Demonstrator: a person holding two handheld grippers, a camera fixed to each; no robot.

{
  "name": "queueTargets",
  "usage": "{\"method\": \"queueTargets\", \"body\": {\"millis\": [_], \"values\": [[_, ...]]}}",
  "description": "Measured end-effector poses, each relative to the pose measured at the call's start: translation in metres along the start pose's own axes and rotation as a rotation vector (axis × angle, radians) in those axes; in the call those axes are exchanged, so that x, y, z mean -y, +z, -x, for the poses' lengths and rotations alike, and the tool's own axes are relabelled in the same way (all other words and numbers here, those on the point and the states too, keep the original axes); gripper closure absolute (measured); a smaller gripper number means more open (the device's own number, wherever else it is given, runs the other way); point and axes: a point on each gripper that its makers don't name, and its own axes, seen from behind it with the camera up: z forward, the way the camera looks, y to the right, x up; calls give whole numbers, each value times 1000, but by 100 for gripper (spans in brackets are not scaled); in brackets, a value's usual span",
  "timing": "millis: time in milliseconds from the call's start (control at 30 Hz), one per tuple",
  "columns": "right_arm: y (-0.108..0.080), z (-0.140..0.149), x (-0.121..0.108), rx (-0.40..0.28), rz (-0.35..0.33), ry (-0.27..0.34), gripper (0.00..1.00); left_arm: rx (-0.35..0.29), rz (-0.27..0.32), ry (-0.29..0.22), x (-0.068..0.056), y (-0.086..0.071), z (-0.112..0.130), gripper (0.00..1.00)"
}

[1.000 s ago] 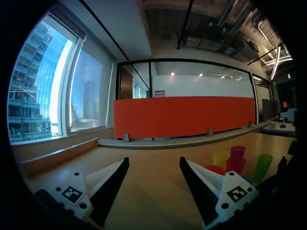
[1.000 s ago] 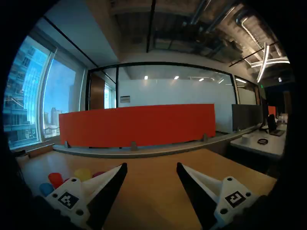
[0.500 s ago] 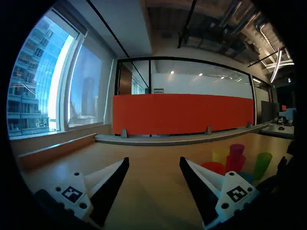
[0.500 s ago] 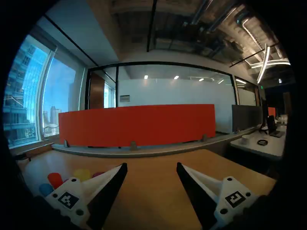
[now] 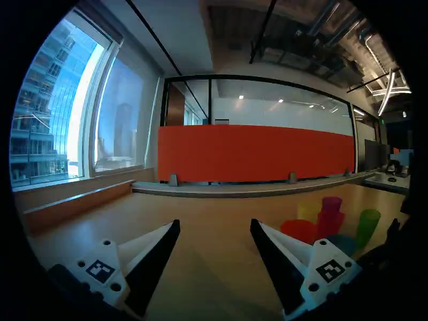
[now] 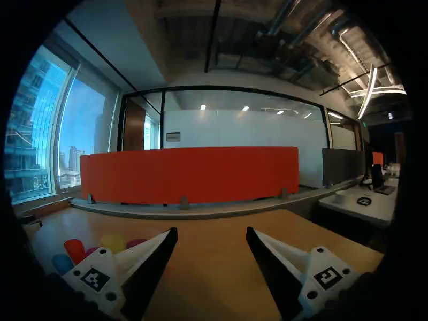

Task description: Pour water

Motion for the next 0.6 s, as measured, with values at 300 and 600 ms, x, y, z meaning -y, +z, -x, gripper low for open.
{"method": "queueTargets", "body": {"millis": [300,600], "values": [[-1,-2,-1,-1,-3,3,1,-1,3,5,0,1,-1,2],[-2,1,-2,0,-2,-2,1,0,3,9,-1,1,-1,2]]}}
